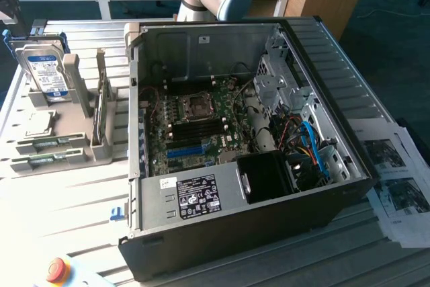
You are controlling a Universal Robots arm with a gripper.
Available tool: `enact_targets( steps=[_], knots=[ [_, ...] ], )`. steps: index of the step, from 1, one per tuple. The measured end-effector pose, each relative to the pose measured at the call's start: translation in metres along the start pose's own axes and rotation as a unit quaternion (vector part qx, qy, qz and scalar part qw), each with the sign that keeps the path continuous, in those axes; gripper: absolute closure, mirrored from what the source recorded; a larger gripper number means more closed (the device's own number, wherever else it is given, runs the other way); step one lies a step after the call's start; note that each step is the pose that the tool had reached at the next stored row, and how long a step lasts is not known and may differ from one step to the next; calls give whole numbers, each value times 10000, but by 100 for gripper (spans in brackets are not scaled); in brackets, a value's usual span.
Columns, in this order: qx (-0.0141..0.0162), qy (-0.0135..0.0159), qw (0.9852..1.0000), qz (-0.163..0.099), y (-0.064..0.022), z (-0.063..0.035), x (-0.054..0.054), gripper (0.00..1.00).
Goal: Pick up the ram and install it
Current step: 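Pick up the ram and move it above insertion slot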
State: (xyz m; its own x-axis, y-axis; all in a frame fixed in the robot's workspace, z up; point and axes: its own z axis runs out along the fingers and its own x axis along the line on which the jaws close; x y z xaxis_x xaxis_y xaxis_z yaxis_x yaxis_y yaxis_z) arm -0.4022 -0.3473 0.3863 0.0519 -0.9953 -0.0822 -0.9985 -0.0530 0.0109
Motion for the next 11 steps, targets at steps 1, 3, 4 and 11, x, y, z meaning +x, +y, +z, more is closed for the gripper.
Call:
enact_targets(
  steps=[1, 3, 4, 11],
  knots=[
    [0, 0, 10000, 0, 0, 4, 0, 90],
    [0, 0, 10000, 0, 0, 17, 1, 90],
    [0, 0, 10000, 0, 0, 26, 2, 90],
    [0, 0, 10000, 0, -1, 134, 16, 90]
  ],
)
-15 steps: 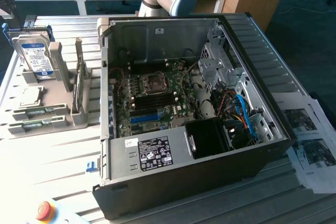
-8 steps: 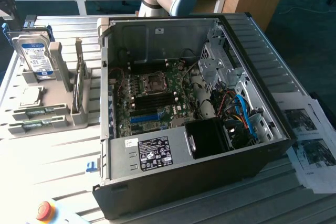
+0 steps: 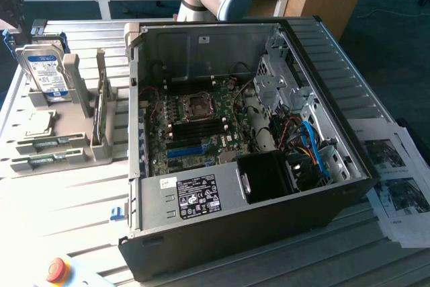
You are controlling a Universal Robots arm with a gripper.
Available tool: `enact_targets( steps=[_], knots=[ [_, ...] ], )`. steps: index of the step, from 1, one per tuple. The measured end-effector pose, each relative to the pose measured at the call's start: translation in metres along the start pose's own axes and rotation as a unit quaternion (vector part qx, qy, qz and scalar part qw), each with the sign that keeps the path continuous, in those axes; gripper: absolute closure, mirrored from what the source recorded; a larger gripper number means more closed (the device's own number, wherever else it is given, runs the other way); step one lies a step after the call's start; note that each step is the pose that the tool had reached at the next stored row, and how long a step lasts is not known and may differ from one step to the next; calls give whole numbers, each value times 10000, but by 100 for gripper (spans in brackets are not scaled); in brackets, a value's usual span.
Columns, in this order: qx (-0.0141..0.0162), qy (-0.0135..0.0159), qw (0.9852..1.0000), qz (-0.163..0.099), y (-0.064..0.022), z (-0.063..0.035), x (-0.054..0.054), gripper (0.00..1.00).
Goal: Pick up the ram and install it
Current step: 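Pick up the ram and move it above insertion slot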
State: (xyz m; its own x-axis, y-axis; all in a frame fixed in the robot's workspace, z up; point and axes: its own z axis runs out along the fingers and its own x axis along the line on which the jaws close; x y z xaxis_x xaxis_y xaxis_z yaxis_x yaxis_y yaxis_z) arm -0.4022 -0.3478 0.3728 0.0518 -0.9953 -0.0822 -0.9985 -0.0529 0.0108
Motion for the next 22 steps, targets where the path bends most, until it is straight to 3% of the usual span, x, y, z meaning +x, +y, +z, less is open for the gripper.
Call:
enact_targets(
  steps=[12, 22],
  knots=[
    [-1, 0, 10000, 0, -2, 215, 29, 90],
    [0, 0, 10000, 0, -2, 246, 31, 90]
  ],
)
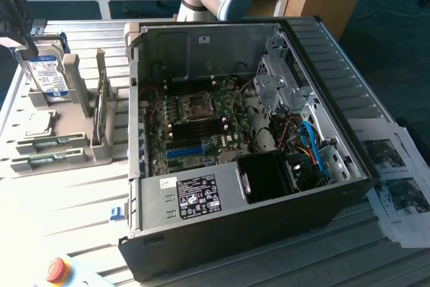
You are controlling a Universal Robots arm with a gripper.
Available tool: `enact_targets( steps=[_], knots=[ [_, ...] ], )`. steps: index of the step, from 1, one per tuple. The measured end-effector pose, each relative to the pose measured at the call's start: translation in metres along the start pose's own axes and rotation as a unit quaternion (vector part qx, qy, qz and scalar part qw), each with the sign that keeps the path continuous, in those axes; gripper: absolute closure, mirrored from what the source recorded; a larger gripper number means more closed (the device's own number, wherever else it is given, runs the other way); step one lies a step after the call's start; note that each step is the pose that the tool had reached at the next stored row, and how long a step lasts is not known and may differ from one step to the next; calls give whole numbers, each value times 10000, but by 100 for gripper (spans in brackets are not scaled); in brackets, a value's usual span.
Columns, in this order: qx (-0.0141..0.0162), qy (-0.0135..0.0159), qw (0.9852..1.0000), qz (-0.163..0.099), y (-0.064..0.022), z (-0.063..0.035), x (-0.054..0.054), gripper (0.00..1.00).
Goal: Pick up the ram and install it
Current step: 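Pick up the ram and move it above insertion slot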
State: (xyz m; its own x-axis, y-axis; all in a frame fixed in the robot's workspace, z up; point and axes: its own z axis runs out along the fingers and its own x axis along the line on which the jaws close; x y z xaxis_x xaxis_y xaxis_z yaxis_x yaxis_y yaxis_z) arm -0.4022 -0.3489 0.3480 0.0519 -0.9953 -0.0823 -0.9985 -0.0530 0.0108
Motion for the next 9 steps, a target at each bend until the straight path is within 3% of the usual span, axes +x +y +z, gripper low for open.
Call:
enact_targets(
  steps=[4, 7, 9],
  knots=[
    [-1, 0, 10000, 0, -1, 70, 6, 90],
    [0, -9, 10000, 0, -3, 317, 26, 90],
    [-1, -10, 10000, 0, -4, 352, 29, 90]
  ],
)
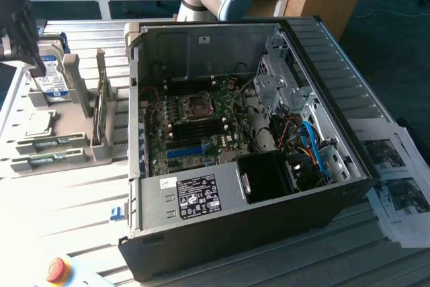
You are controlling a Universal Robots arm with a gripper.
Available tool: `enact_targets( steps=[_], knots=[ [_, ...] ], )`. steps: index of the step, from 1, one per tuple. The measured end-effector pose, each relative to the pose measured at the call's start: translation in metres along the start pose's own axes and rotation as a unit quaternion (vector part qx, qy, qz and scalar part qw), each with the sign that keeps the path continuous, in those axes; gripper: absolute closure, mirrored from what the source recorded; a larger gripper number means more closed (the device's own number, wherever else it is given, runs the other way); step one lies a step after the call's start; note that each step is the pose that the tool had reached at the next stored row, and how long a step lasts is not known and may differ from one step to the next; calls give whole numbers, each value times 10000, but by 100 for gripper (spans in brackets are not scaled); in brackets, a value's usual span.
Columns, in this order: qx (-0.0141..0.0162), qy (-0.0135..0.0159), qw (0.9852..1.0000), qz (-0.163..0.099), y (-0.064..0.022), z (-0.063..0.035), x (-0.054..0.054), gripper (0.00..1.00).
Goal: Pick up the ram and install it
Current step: 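Pick up the ram and move it above insertion slot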
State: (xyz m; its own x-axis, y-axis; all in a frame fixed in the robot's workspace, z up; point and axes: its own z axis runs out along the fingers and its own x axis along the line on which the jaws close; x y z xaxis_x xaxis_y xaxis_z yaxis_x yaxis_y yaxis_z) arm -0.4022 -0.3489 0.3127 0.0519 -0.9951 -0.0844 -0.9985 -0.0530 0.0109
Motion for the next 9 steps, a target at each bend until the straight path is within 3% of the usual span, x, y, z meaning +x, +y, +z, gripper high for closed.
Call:
enact_targets(
  steps=[9],
  knots=[
    [1, -16, 10000, 0, -2, 164, 14, 90]
  ],
)
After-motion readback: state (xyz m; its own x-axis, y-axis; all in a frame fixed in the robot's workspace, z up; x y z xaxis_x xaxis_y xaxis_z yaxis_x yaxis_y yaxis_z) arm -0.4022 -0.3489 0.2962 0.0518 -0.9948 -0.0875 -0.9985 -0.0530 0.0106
